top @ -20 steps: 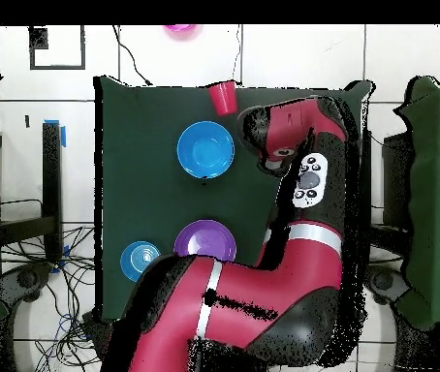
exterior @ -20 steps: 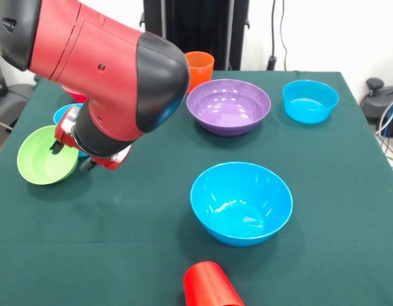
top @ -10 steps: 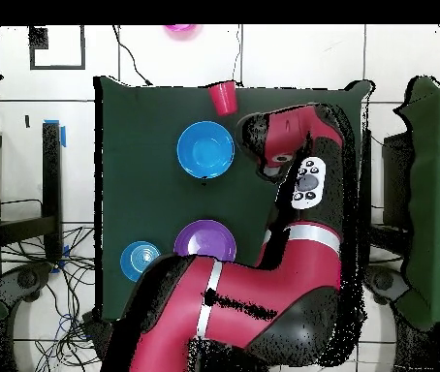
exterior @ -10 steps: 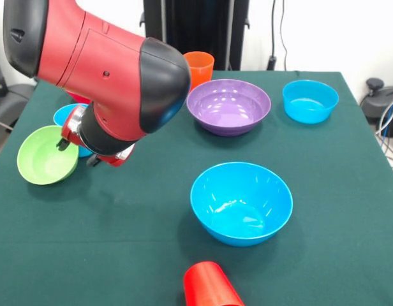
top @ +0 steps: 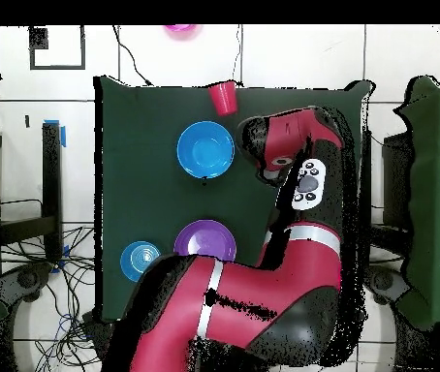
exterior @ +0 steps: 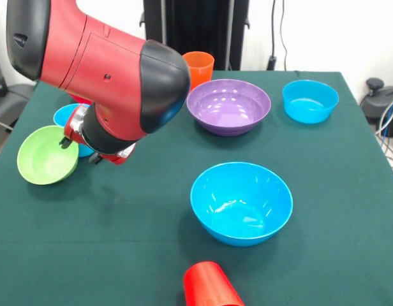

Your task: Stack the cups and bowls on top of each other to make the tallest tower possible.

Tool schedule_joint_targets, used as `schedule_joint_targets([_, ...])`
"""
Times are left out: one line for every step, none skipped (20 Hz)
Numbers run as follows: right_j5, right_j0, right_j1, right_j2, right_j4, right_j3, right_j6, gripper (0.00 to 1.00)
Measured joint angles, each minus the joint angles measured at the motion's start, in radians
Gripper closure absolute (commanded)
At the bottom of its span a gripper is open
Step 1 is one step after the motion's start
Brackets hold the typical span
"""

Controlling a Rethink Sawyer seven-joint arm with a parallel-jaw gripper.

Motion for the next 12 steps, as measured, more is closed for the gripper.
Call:
schedule_joint_targets([0.0, -0.002, 0.002, 0.0, 0.0, 0.001, 0.0, 0.0])
schedule_joint_targets([0.0, -0.003, 0.002, 0.0, 0.0, 0.001, 0.0, 0.0])
schedule_joint_targets([0.0, -0.004, 0.004, 0.0, 0.0, 0.001, 0.0, 1.0])
schedule_joint_targets([-0.001, -0.004, 0.004, 0.0, 0.0, 0.001, 0.0, 1.0])
schedule_joint_targets([-0.003, -0.004, 0.004, 0.0, 0.0, 0.001, 0.0, 1.0])
schedule_joint_targets([-0.004, -0.004, 0.003, 0.0, 0.0, 0.001, 0.0, 1.0])
schedule_joint_targets([-0.011, -0.004, 0.004, 0.0, 0.0, 0.002, 0.0, 1.0])
schedule_joint_targets([-0.02, -0.005, 0.004, 0.0, 0.0, 0.002, 0.0, 1.0])
schedule_joint_targets([-0.029, -0.005, 0.004, 0.0, 0.0, 0.002, 0.0, 1.0])
schedule_joint_targets([-0.035, -0.005, 0.004, 0.0, 0.0, 0.002, 0.0, 1.0])
schedule_joint_targets([-0.042, -0.005, 0.004, 0.0, 0.0, 0.002, 0.0, 1.0])
schedule_joint_targets([-0.048, -0.005, 0.004, 0.0, 0.0, 0.002, 0.0, 1.0])
